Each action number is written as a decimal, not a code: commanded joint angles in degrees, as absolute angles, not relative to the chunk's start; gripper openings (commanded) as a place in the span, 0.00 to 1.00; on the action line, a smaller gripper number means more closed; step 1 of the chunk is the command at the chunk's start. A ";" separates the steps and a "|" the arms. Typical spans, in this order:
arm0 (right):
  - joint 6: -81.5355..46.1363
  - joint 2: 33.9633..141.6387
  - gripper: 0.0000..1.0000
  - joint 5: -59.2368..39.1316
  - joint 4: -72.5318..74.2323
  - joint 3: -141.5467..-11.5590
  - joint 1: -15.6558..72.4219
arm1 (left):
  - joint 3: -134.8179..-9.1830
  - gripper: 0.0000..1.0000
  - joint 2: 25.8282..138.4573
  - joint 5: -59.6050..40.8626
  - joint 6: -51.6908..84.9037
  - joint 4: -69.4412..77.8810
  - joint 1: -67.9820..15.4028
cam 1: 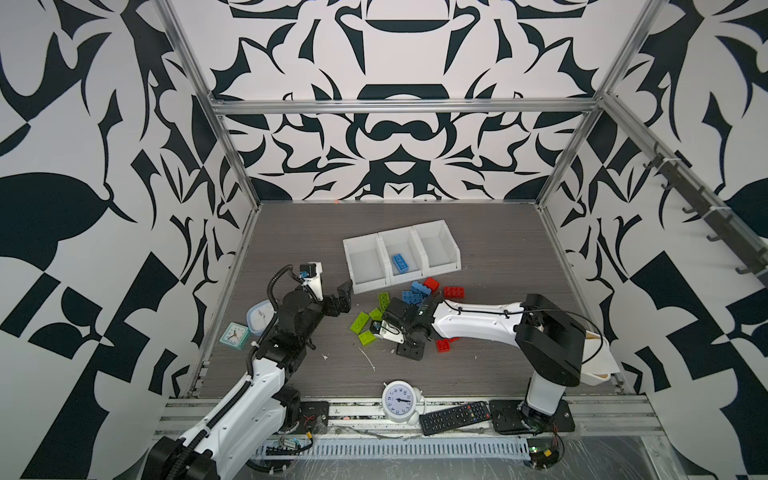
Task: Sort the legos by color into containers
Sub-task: 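Lower the right gripper and grasp another light-blue brick, then carry the blue brick to the middle compartment and release it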
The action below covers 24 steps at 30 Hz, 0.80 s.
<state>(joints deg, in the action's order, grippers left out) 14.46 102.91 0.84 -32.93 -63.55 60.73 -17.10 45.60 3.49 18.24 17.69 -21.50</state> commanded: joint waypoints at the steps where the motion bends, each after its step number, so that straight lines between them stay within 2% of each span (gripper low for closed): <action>1: 13.91 101.61 0.50 0.14 -32.96 -64.12 60.54 | -16.35 1.00 45.31 3.69 18.57 17.28 -21.62; 17: 10.98 95.77 0.20 -1.67 -31.27 -59.86 60.55 | -16.86 1.00 46.32 3.32 18.54 17.16 -21.62; 24: 7.57 88.96 0.17 -2.85 -29.77 -57.74 59.07 | -16.95 0.99 46.49 2.99 18.63 17.33 -21.56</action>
